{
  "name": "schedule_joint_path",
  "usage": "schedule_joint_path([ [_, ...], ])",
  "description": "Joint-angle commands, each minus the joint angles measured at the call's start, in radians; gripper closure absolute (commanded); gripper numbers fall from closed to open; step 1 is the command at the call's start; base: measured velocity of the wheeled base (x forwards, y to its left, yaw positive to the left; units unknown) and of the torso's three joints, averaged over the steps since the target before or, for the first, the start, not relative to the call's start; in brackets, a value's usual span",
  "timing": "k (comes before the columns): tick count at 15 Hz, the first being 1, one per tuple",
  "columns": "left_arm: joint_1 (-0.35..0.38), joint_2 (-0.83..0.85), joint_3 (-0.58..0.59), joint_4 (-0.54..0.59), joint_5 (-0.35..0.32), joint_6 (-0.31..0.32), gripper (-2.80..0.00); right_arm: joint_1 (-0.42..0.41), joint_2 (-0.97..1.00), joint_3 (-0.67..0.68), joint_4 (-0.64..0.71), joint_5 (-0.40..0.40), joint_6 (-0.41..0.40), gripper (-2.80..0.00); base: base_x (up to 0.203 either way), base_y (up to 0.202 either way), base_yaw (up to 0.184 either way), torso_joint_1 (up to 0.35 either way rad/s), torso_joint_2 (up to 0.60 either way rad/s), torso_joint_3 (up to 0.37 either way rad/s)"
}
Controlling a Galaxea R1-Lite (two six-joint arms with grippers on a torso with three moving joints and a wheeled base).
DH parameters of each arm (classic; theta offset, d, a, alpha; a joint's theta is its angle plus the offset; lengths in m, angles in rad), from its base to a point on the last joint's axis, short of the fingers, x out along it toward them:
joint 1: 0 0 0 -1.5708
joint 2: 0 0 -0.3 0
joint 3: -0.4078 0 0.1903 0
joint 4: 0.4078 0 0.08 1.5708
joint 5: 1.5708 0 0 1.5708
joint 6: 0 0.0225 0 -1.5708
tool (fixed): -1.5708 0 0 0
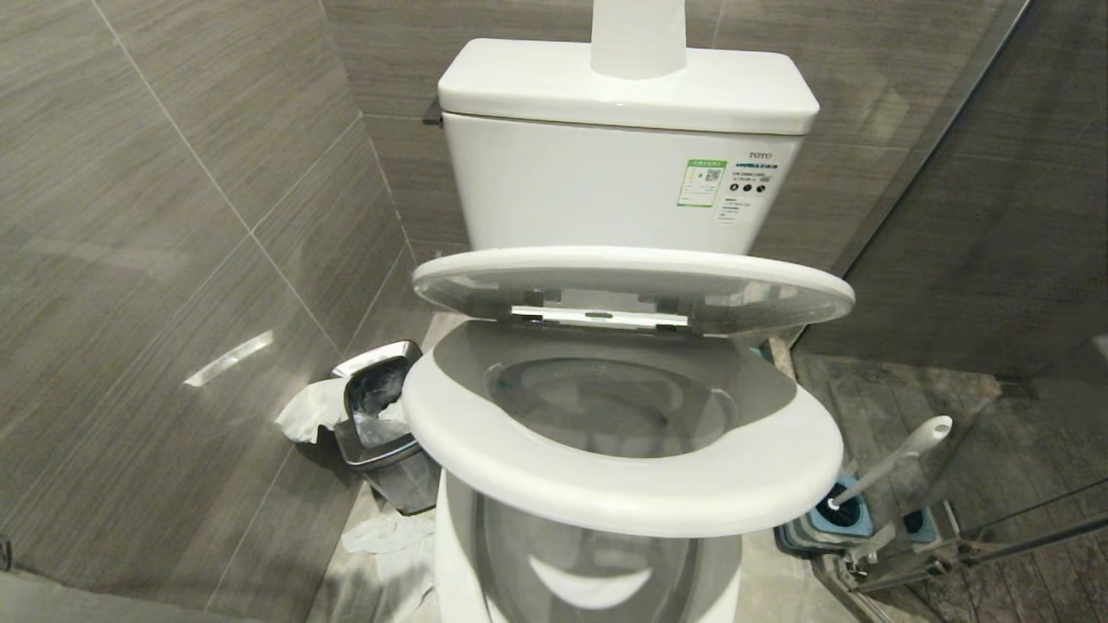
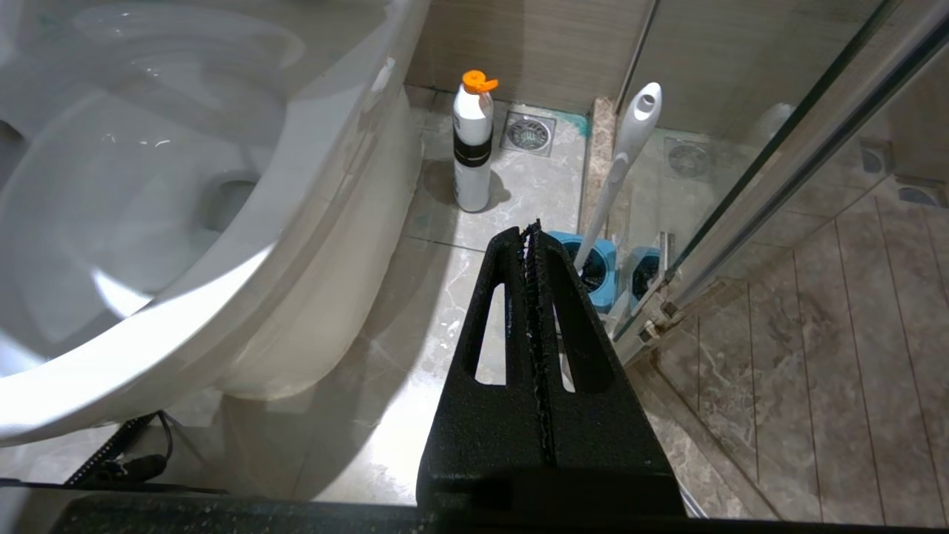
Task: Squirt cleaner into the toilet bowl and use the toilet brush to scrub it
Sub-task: Close the toilet lid
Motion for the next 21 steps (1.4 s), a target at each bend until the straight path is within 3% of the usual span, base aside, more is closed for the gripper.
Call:
schedule_joint_path([
  [1, 0.018, 0.128, -0.114, 0.089, -0.004, 0.010, 0.00, 0.000, 0.001, -0.001, 0.000, 0.001, 0.000, 0.00, 0.000, 0.000, 0.000, 0.000, 0.00, 0.000],
  [2, 0.019, 0.174, -0.194, 0.177, 0.001, 0.048, 0.00, 0.000, 0.001, -0.001, 0.000, 0.001, 0.000, 0.00, 0.000, 0.000, 0.000, 0.000, 0.00, 0.000],
  [3, 0.018, 0.223, -0.275, 0.288, 0.022, 0.143, 0.00, 0.000, 0.001, 0.001, 0.000, 0.001, 0.000, 0.00, 0.000, 0.000, 0.000, 0.000, 0.00, 0.000],
  [5, -0.011, 0.290, -0.354, 0.448, 0.124, 0.443, 0.00, 0.000, 0.001, -0.001, 0.000, 0.001, 0.000, 0.00, 0.000, 0.000, 0.000, 0.000, 0.00, 0.000],
  [6, -0.062, 0.307, -0.367, 0.508, 0.208, 0.551, 0.00, 0.000, 0.001, -0.001, 0.000, 0.001, 0.000, 0.00, 0.000, 0.000, 0.000, 0.000, 0.00, 0.000],
  [8, -0.137, 0.319, -0.330, 0.608, 0.286, 0.645, 0.00, 0.000, 0.001, 0.001, 0.000, 0.001, 0.000, 0.00, 0.000, 0.000, 0.000, 0.000, 0.00, 0.000],
  [13, -0.276, 0.377, -0.236, 0.675, 0.311, 0.655, 0.00, 0.000, 0.001, 0.000, 0.000, 0.001, 0.000, 0.00, 0.000, 0.000, 0.000, 0.000, 0.00, 0.000],
  [16, -0.301, 0.404, -0.183, 0.674, 0.312, 0.655, 0.00, 0.000, 0.001, -0.001, 0.000, 0.001, 0.000, 0.00, 0.000, 0.000, 0.000, 0.000, 0.00, 0.000],
  [21, -0.306, 0.371, 0.028, 0.675, 0.311, 0.655, 0.00, 0.001, 0.001, 0.000, 0.000, 0.001, 0.000, 0.00, 0.000, 0.000, 0.000, 0.000, 0.00, 0.000],
])
